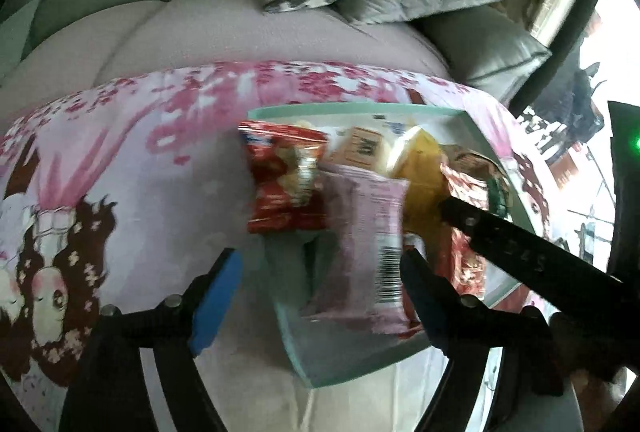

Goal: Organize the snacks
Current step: 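Drop the pink pack and red pack into the tray by opening both grippers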

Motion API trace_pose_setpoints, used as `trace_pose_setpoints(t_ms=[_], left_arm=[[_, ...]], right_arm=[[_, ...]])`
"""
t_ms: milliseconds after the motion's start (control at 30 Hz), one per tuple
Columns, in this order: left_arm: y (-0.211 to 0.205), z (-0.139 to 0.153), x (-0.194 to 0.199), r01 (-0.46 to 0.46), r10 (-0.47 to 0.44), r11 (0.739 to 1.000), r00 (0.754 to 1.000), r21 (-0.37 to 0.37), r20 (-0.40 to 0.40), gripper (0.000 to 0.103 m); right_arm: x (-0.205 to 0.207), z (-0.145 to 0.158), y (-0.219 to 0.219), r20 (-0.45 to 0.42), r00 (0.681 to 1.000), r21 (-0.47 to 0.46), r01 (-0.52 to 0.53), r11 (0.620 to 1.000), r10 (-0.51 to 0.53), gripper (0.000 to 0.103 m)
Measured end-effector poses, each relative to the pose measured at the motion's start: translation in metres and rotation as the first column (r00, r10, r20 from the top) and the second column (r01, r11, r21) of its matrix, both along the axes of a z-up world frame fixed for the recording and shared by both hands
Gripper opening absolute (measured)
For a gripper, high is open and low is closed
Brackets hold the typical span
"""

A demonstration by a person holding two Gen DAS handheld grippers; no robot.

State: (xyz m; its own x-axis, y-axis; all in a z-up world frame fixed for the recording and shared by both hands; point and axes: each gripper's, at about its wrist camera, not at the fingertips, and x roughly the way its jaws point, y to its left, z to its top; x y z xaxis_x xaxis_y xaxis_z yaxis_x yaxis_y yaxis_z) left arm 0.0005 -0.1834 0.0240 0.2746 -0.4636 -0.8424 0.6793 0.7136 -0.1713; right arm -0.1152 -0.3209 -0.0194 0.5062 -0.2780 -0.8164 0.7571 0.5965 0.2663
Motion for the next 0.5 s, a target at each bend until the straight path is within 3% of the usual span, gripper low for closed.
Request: trace_pose_setpoints(t_ms=[200, 267, 367, 500], left_arm=[[0.031, 0.003, 0.014, -0.124, 0.123, 0.992, 0.990, 0.008, 0.061, 0.095], [0.040, 0.004, 0.017, -0.158, 0.156, 0.987, 0.983, 0.011, 0.092, 0.102], [0.058, 0.002, 0.016, -0.202, 0.197, 0.979, 0.971, 0.026, 0.134, 0.103], [0.081, -0.002, 0.011, -0.274, 0.251, 0.958, 0.946, 0.090, 0.206, 0.103]], right_arm=[[0.001, 0.006, 0.008, -0.003, 1.000, -0.038, -0.019, 0.999, 0.019, 0.077], [0.002, 0.009, 0.014, -0.007, 1.000, -0.058, -0.026, 0.998, 0.026, 0.089], [-0.001, 0.014, 0.025, -0.008, 0.999, -0.091, -0.031, 0.995, 0.031, 0.103], [-0.008, 0.017, 0.045, -0.003, 0.999, -0.117, -0.051, 0.992, 0.051, 0.103]])
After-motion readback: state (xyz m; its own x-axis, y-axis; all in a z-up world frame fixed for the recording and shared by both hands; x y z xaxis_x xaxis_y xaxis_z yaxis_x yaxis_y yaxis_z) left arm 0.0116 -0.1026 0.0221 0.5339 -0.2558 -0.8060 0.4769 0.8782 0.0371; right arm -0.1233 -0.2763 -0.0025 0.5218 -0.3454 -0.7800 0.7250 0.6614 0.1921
